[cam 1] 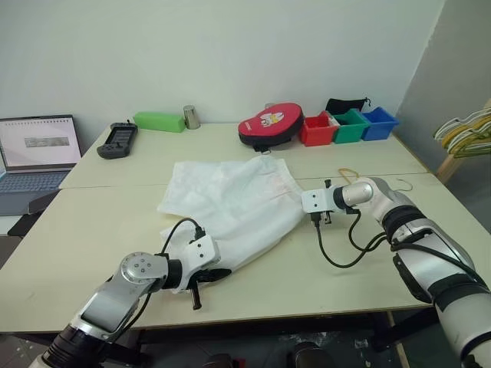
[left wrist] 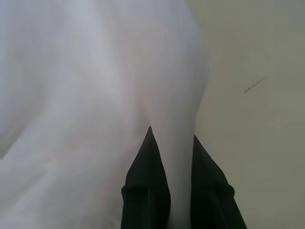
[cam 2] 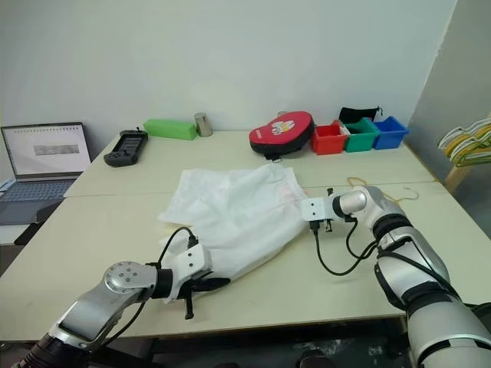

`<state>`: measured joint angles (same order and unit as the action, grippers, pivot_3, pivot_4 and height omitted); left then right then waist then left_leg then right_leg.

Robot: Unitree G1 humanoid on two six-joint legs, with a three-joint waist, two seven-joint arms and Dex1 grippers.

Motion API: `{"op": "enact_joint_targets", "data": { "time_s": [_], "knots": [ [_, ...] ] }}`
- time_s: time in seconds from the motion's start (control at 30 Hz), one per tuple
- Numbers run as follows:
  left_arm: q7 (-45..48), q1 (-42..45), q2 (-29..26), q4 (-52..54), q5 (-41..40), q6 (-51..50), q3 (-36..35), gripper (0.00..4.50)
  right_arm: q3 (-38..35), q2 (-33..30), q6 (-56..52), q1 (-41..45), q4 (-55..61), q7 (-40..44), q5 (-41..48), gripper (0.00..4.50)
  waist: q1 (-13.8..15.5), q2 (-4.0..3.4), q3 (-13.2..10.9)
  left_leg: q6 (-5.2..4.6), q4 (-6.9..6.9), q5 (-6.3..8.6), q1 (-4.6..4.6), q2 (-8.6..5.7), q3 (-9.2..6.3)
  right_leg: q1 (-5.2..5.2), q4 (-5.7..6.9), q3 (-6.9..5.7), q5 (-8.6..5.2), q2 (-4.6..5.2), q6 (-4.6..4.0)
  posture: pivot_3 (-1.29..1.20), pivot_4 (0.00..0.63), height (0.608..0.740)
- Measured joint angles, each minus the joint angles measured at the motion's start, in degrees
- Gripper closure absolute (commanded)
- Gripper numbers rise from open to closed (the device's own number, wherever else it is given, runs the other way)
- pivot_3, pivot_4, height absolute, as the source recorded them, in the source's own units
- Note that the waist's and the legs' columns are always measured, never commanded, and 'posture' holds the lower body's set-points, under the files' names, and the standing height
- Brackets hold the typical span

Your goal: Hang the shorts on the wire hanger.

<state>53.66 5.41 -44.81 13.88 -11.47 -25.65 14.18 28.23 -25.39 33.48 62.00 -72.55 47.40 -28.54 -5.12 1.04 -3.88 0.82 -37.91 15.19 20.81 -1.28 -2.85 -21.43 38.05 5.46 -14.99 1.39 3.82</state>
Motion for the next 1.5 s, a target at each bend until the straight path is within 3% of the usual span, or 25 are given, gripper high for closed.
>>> {"op": "enact_joint_targets", "data": {
  "time_s": [0.03,0.2,0.33,0.5,0.63,0.8,0.9,1.03,1.27,1.3,1.37,1.5],
  "knots": [
    [0.0,0.0,0.0,-0.3,0.0,0.1,0.0,4.5,0.0,-0.1,0.0,0.0,0.0,0.1,0.0,4.48,0.0,0.0,0.0,0.0,0.0,0.0,0.0,0.0,0.0,0.0,0.0,0.0,0.0,0.0,0.0,0.0,0.017,0.74],
    [0.3,1.1,0.1,-1.2,0.2,0.4,0.0,4.5,-0.1,-0.9,0.4,-0.4,0.1,0.6,0.1,4.48,0.0,-0.01,0.0,0.0,0.01,0.0,0.01,0.01,-0.02,0.0,-0.01,0.0,0.0,0.0,0.0,0.0,0.024,0.74],
    [1.0,1.7,-0.7,-3.5,2.0,3.6,0.1,4.5,-1.7,-4.2,1.9,-5.2,4.4,6.1,2.9,4.48,0.3,0.0,0.0,0.0,0.01,0.01,0.02,0.0,-0.08,0.06,-0.07,-0.09,-0.02,0.01,-0.02,0.0,0.029,0.74],
    [4.3,2.5,-3.1,-6.0,3.0,8.5,0.0,4.5,-4.6,-12.6,-3.3,-20.2,28.1,20.2,12.8,4.48,0.5,-0.22,-0.2,-0.01,0.03,0.03,0.05,0.0,-0.08,0.07,-0.1,-0.12,-0.06,0.08,0.0,-0.01,0.035,0.74],
    [9.1,4.0,-6.2,-9.0,3.9,13.8,0.4,4.5,-6.7,-19.9,-20.4,-34.0,56.4,27.8,19.4,4.48,1.0,-0.26,-0.2,-0.01,0.06,0.03,0.04,0.06,-0.13,0.05,-0.06,-0.18,-0.29,0.04,-0.06,-0.03,0.039,0.74],
    [18.0,3.3,-12.1,-11.0,4.1,19.4,0.6,4.5,-8.6,-24.8,-43.2,-45.7,84.0,29.7,24.3,4.48,0.8,-0.29,-0.3,-0.01,0.05,0.03,0.03,0.18,-0.01,-0.01,-0.04,-0.11,-0.58,-0.01,-0.31,-0.06,0.045,0.74],
    [22.9,0.9,-16.3,-11.4,3.6,21.9,0.6,4.5,-8.6,-24.8,-53.4,-48.2,94.0,28.7,26.1,4.48,0.6,-0.29,-0.5,0.0,0.03,0.04,0.02,0.21,0.04,-0.05,-0.07,-0.12,-0.6,0.01,-0.33,-0.07,0.048,0.74],
    [26.3,-0.6,-18.9,-12.2,2.8,24.6,0.4,4.5,-7.8,-23.9,-59.5,-48.3,97.6,26.1,26.9,4.48,0.6,-0.07,-0.7,0.01,0.01,0.04,0.03,0.21,0.08,-0.3,-0.13,-0.15,-0.6,0.11,-0.33,-0.06,0.051,0.74],
    [24.5,1.2,-17.3,-14.2,3.7,25.1,0.0,4.5,-5.3,-24.2,-60.1,-47.4,96.3,24.8,26.8,4.48,1.0,0.0,-1.2,0.01,0.05,0.04,0.07,0.16,0.08,-0.33,-0.13,-0.33,-0.59,0.2,-0.29,-0.05,0.051,0.74],
    [23.9,1.6,-16.7,-14.4,4.0,25.1,0.0,4.5,-5.2,-24.7,-60.1,-47.3,96.3,25.0,26.9,4.29,1.2,-0.04,-1.2,0.01,0.04,0.04,0.07,0.15,0.08,-0.32,-0.12,-0.33,-0.58,0.2,-0.28,-0.05,0.051,0.74],
    [23.0,1.6,-16.3,-14.4,4.2,25.2,0.0,4.01,-5.0,-25.9,-60.4,-47.3,96.7,26.0,27.5,3.99,1.5,-0.04,-1.3,0.01,0.03,0.04,0.06,0.15,0.08,-0.32,-0.11,-0.33,-0.58,0.2,-0.29,-0.05,0.05,0.74],
    [23.0,1.0,-16.3,-14.6,4.3,25.0,-0.9,3.15,-5.0,-28.4,-61.5,-47.4,97.2,28.1,28.6,2.98,1.8,0.0,-1.3,0.01,0.02,0.04,0.03,0.2,0.08,-0.31,-0.11,-0.37,-0.59,0.21,-0.3,-0.05,0.046,0.74]
  ]
}}
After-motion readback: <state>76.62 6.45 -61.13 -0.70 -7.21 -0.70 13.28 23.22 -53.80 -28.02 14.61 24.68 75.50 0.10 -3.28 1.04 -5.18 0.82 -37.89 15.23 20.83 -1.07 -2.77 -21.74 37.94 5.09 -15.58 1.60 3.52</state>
